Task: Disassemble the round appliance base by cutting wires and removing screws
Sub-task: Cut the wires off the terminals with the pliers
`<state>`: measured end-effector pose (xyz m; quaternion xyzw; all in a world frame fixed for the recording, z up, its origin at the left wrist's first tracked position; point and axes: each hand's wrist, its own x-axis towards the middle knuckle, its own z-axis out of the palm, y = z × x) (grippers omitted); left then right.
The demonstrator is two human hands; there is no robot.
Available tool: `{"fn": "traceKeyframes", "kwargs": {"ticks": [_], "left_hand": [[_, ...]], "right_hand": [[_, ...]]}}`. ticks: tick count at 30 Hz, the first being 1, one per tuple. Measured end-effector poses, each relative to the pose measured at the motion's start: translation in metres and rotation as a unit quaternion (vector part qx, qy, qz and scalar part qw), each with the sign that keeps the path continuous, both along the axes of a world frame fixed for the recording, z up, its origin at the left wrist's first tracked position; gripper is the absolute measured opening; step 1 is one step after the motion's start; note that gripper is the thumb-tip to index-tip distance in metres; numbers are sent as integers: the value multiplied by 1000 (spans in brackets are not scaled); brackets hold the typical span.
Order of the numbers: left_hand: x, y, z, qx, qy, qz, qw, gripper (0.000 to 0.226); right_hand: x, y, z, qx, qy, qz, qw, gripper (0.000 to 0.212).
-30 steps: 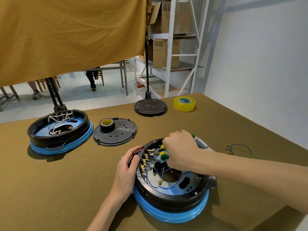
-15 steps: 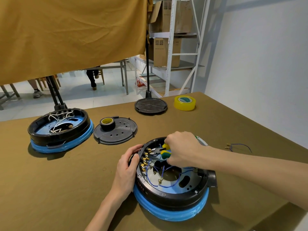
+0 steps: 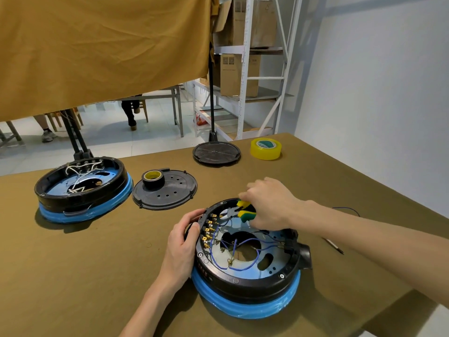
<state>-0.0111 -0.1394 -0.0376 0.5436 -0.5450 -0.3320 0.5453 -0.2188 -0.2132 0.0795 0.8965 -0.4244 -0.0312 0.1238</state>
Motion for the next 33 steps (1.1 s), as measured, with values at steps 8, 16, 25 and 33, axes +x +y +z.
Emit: {"fn": "traceKeyframes", "kwargs": {"ticks": [8, 16, 25, 33], "left_hand": [[-1, 1, 1, -8, 7, -6, 1000, 45], [-1, 3, 2, -8, 9, -11, 1000, 45], [1, 0, -2, -20, 14, -20, 999, 42], [9, 3, -5, -40, -10, 8, 999, 38]], "right_hand": [[-14, 23, -8, 47, -46, 24, 998, 63], [-29, 20, -4, 92, -109, -27, 989, 62], [-81, -14, -22, 86, -309, -294, 900, 38], [-97, 0, -65, 150, -248, -325, 900, 42]]}}
